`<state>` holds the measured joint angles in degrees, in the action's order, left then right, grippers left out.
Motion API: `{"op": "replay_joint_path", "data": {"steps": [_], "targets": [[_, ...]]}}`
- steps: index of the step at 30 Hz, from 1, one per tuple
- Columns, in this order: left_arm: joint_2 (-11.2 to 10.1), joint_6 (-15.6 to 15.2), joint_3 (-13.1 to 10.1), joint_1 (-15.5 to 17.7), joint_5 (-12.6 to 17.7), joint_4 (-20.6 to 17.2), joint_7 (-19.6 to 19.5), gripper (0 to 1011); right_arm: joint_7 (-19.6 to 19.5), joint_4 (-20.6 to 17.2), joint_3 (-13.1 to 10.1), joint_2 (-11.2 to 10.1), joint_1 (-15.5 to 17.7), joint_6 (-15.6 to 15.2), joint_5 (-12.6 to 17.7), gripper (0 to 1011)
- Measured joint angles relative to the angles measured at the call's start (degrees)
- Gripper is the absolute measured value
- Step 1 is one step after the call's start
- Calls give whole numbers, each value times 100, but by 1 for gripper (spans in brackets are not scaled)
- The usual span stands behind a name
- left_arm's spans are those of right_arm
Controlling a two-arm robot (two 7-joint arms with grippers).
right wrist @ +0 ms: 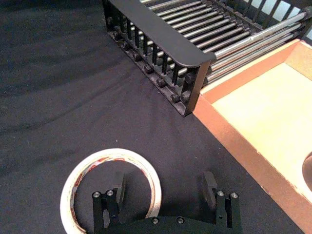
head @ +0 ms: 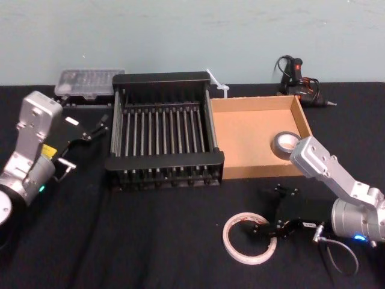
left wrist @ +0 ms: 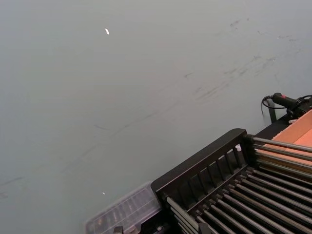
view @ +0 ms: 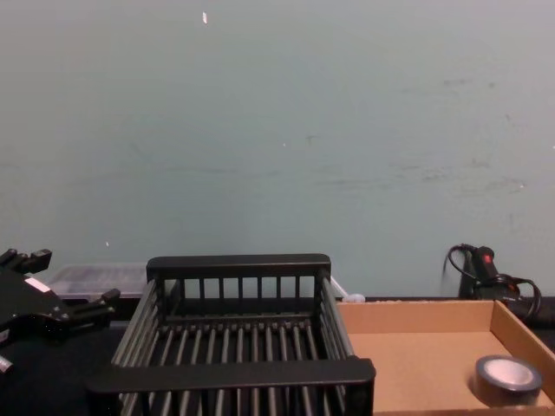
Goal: Pick up the white tape and place it into the black box , Pick up the silver tape and place it into the brown box.
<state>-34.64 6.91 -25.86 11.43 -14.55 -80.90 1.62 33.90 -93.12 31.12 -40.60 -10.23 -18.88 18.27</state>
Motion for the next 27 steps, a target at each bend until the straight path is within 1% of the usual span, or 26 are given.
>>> {"op": "replay_joint_path", "data": {"steps": [27], "targets": [[0, 0, 0, 0, 0, 0, 0, 1001, 82, 146, 130, 93, -105, -37, -103, 1003]]}}
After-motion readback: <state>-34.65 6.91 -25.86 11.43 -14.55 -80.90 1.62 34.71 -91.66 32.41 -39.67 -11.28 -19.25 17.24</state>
